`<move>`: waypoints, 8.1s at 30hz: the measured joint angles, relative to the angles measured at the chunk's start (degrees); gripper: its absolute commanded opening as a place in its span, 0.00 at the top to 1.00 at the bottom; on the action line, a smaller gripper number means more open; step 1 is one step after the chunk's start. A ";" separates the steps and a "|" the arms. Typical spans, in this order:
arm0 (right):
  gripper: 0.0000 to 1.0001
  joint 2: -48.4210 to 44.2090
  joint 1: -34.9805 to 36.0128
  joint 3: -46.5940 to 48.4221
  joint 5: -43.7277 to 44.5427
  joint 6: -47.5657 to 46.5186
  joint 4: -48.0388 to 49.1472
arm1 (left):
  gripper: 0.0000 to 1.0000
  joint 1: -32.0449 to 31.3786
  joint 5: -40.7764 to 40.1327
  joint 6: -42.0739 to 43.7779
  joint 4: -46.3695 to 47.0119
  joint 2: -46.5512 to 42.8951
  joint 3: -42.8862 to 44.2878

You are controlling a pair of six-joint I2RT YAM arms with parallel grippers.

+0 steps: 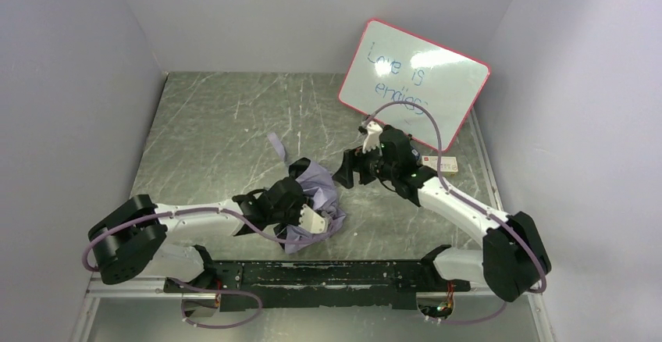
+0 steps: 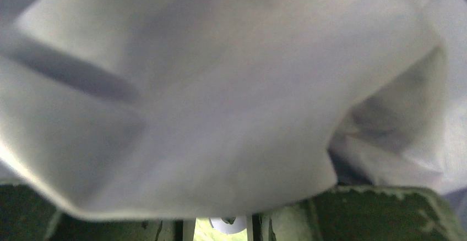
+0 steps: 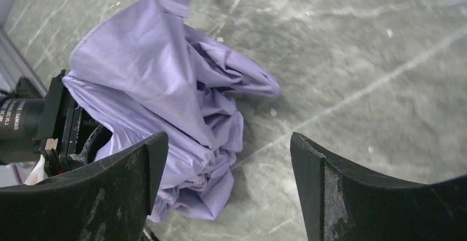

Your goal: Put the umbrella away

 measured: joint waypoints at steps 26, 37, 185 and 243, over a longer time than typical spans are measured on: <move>0.00 25.14 2.73 20.50 -38.51 -52.39 -17.77 | 0.62 -8.83 -16.50 8.02 13.51 -1.22 -8.46; 0.06 29.86 9.11 19.85 -26.18 -53.13 -17.16 | 0.38 -9.38 -17.14 7.96 13.64 -1.18 -8.55; 0.78 28.61 41.86 -12.37 49.13 -67.91 44.94 | 0.02 30.56 38.73 -19.54 -27.19 12.09 24.68; 0.79 27.89 41.86 -12.13 49.18 -63.17 43.39 | 0.12 35.01 34.45 -34.64 -26.05 23.89 43.34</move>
